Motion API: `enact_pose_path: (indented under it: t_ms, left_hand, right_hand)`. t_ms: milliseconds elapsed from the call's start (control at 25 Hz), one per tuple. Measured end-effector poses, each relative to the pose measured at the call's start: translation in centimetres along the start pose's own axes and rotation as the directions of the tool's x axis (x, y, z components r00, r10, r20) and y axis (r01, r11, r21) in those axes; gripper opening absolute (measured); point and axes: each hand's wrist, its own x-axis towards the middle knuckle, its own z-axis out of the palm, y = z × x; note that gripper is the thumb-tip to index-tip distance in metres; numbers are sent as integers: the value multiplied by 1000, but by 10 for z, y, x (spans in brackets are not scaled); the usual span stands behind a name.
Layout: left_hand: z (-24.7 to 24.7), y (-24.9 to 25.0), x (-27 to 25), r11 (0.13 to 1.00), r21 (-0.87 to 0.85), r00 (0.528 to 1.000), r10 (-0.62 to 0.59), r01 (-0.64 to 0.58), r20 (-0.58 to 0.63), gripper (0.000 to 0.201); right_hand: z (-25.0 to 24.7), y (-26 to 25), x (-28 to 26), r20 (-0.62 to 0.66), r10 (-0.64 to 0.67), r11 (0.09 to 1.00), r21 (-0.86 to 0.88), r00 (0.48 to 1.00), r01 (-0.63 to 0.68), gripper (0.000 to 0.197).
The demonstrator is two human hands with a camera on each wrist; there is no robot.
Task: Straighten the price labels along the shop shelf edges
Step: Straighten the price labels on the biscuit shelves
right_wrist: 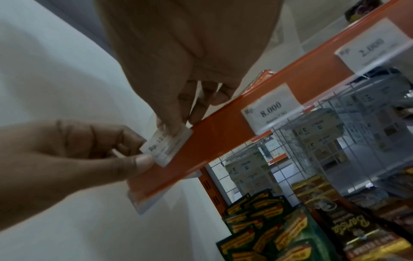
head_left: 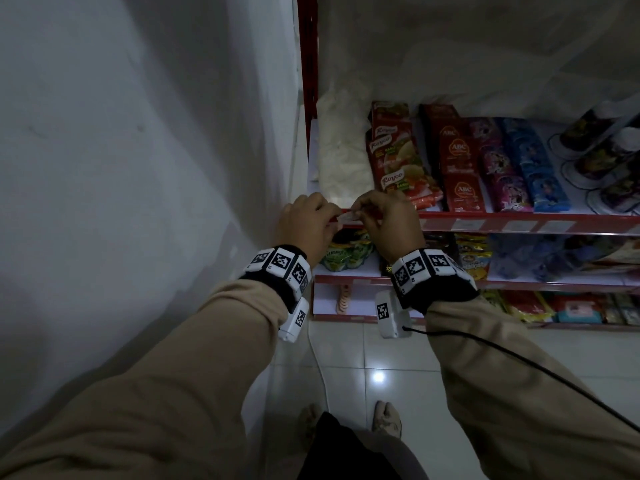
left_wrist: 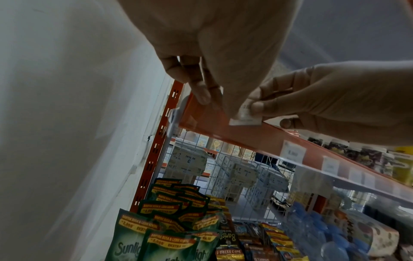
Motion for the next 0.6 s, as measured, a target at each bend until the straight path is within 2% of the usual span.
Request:
enact_pose_path:
  t_ms: [120,240,440,600]
  left_hand:
    - [3,1,1,997,75,1000,16,-15,-4,24]
    - [4,1,1,982,176,997,75,-71,-11,25]
    - [5,1,-2,954,278,993,117,-108,-17,23]
    - [9,3,-5,955,272,990,135,-118,-47,18]
  right_hand:
    - [-3,-1,-6,15,-72,978,-196,997,73,15]
    - [-9,4,-10,82,-49,935,-348,995,74,21]
    - [-7,7,-10,153,-25,908,-410,988,86,17]
    - [-7,8,-11,158,-17,906,-415,987,82,19]
